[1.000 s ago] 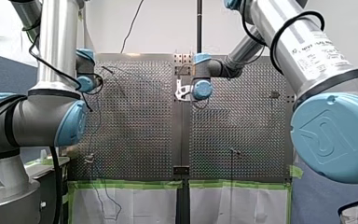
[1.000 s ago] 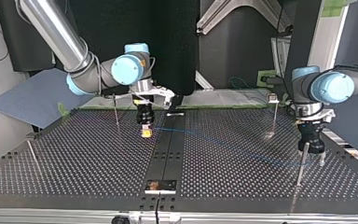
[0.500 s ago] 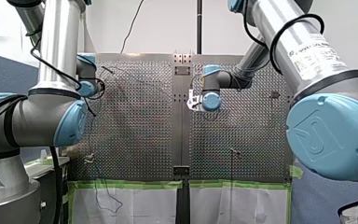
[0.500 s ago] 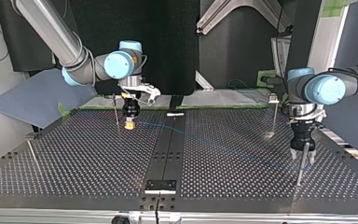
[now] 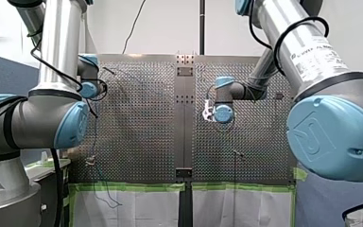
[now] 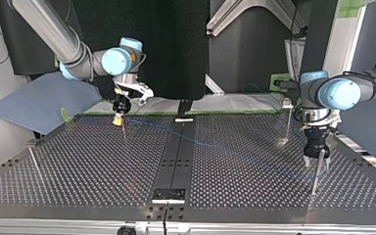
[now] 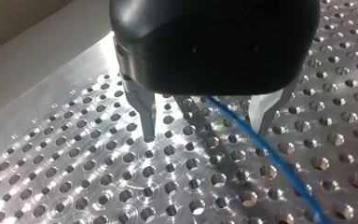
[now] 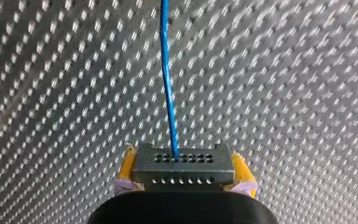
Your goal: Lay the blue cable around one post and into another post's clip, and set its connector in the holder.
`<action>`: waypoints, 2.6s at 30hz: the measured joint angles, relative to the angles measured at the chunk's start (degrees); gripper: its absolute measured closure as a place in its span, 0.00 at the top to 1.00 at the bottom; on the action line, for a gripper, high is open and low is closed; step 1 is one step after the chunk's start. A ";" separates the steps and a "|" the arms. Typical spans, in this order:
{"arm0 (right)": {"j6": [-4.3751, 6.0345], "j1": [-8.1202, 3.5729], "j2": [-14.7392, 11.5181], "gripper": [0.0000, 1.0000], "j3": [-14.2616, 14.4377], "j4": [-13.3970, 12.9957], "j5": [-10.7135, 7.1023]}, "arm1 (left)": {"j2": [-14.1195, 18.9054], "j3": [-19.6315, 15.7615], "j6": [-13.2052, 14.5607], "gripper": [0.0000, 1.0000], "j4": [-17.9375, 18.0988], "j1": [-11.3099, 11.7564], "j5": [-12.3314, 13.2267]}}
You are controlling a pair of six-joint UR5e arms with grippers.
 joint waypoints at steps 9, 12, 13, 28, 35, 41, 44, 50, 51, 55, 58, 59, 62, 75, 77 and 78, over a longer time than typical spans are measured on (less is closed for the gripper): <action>-0.68 -2.28 0.15 0.00 5.10 -5.10 2.12 | 0.00 -0.07 0.25 1.00 0.03 -0.06 -0.51; -1.06 -3.00 0.80 0.00 6.63 -6.64 2.32 | 0.00 -0.08 0.27 1.00 0.04 -0.06 -0.54; -1.10 -3.20 1.16 0.00 7.12 -7.11 2.38 | 0.00 -0.08 0.28 1.00 0.03 -0.06 -0.55; -0.04 -5.75 9.26 0.00 15.48 -15.48 2.45 | 0.00 -0.09 0.53 1.00 -0.01 -0.08 -0.55; 0.66 -7.55 13.11 0.00 19.32 -19.33 2.34 | 0.00 -0.09 0.54 1.00 -0.06 -0.12 -0.54; 1.37 -10.24 16.07 0.00 22.29 -22.29 0.93 | 0.00 -0.10 0.54 1.00 -0.12 -0.22 -0.48; 2.51 -11.86 17.70 0.00 23.92 -23.92 -0.56 | 0.00 -0.10 0.55 1.00 -0.13 -0.24 -0.47; 5.43 -14.96 20.74 0.00 25.53 -27.01 -3.61 | 0.00 -0.09 0.55 1.00 -0.14 -0.43 -0.46; 5.88 -15.41 21.19 0.00 25.32 -27.47 -4.06 | 0.00 -0.09 0.55 1.00 -0.14 -0.48 -0.47; 7.77 -17.30 23.07 0.00 23.83 -29.36 -5.96 | 0.00 -0.09 0.55 1.00 -0.14 -0.69 -0.46; 9.32 -18.85 24.62 0.00 22.35 -30.79 -7.50 | 0.00 -0.09 0.55 1.00 -0.14 -0.83 -0.46; 9.94 -19.48 25.25 0.00 21.72 -31.15 -8.14 | -0.01 -0.09 0.55 1.00 -0.15 -0.87 -0.46; 11.43 -20.97 26.75 0.00 20.24 -31.70 -9.63 | -0.01 -0.10 0.55 1.00 -0.18 -0.93 -0.46; 16.70 -27.24 32.63 0.00 16.84 -32.08 -15.81 | 0.00 -0.13 0.55 1.00 -0.22 -1.14 -0.47; 16.13 -28.39 32.95 0.00 16.71 -32.11 -16.42 | 0.00 -0.13 0.55 1.00 -0.23 -1.24 -0.46; 15.76 -28.90 33.01 0.00 16.63 -32.10 -16.59 | 0.00 -0.12 0.57 1.00 -0.23 -1.30 -0.46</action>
